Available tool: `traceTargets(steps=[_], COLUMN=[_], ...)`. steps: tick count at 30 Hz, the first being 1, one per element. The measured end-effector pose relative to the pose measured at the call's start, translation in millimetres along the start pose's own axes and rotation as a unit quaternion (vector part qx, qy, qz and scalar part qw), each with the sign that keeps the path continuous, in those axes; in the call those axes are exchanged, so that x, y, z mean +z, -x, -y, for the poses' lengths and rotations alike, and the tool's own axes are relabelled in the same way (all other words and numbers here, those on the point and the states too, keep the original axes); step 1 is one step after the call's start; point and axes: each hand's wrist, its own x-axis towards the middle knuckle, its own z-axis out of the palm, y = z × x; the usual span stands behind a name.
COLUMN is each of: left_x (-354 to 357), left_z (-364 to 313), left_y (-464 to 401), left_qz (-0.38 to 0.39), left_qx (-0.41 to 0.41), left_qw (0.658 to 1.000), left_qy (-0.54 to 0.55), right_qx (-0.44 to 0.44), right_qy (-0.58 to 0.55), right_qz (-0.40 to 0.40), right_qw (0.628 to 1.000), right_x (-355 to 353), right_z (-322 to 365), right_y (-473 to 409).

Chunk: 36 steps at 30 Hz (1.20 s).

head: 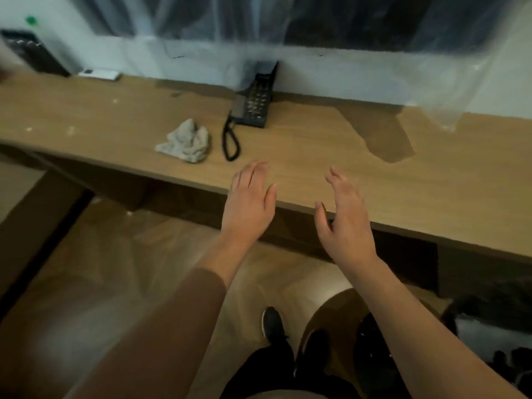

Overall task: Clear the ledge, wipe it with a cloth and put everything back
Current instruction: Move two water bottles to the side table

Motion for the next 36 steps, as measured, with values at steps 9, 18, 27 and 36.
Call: traceTargets(steps=[9, 18, 27, 36], left_x=[-110, -199, -251, -309], left_z=[145, 257, 326, 442], left_y=[95, 208, 264, 253], left_qz=[-0.157, -0.276, -0.317, -0.356], left_qx=[-0.231, -0.370, -0.446, -0.469], left_qw=[0.960, 0.883, 0.829, 0.793], left_qy=[-0.034, -0.084, -0.118, -0.152], right_qx=[-0.169, -0.327, -0.400, -0.443], right_qy=[-0.044, -0.115, -0.133, -0.181], right_qz=[0.158, 0.236, 0.302, 0.315], right_qw=[0.972, 0.908, 0.855, 0.819], right_x=[112, 220, 288, 391], right_z=[159, 304, 402, 506], right_y=[-27, 0, 18, -22])
